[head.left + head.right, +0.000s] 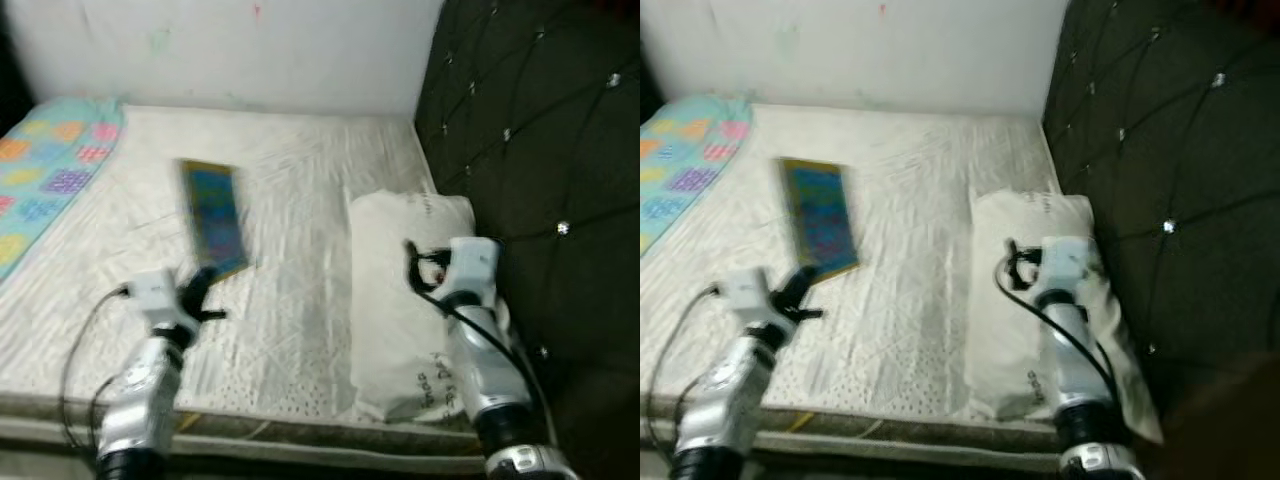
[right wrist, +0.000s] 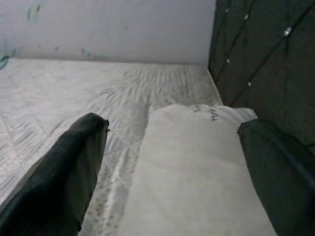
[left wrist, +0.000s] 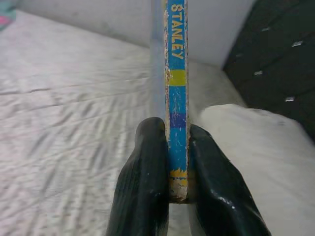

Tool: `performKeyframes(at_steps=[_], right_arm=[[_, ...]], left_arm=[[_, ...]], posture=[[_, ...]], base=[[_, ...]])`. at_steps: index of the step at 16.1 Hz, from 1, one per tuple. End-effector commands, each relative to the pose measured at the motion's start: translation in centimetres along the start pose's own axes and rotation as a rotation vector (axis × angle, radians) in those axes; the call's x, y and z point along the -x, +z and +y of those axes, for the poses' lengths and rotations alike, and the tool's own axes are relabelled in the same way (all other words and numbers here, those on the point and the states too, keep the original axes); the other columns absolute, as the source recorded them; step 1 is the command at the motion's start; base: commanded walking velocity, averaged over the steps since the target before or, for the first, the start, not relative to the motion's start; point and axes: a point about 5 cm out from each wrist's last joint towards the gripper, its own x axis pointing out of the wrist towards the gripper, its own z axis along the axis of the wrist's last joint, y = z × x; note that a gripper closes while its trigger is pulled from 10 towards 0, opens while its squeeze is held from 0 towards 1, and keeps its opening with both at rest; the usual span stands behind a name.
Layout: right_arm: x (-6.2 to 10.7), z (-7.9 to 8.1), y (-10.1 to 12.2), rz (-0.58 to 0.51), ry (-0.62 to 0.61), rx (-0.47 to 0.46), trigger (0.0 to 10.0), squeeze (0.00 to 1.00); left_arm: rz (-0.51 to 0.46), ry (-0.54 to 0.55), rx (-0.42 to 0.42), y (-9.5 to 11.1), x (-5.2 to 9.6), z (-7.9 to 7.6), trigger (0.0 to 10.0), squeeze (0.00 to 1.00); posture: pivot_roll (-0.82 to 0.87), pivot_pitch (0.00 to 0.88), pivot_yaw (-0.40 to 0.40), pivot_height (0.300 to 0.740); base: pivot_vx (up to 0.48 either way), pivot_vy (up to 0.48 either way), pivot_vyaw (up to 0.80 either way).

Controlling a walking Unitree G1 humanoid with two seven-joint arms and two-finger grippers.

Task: Clean up the room

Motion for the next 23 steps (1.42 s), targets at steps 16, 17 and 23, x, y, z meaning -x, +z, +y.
performKeyframes(at_steps=[16, 17, 23], right_arm=[[0.01, -1.05, 0.04, 0.003, -0.025, 0.011, 10.0, 0.0], [0.0, -1.04, 0.04, 0.003, -0.025, 0.011, 10.0, 0.0], [-0.03, -1.1, 0.05, 0.003, -0.023, 0.011, 10.0, 0.0]], left_arm=[[-0.031, -0.023, 0.013, 0.74, -0.68, -0.92, 10.0, 0.0], [-0.032, -0.024, 0.013, 0.76, -0.69, -0.94, 10.0, 0.0], [-0.046, -0.027, 0.012, 0.87, -0.68, -1.12, 10.0, 0.0]], posture=[[-0.07, 0.0, 0.012, 0.74], [-0.07, 0.0, 0.012, 0.74], [-0.06, 0.0, 0.006, 0.74]], base=[[0.0, 0.232, 0.0], [0.0, 0.48, 0.0], [0.0, 0.24, 0.0]])
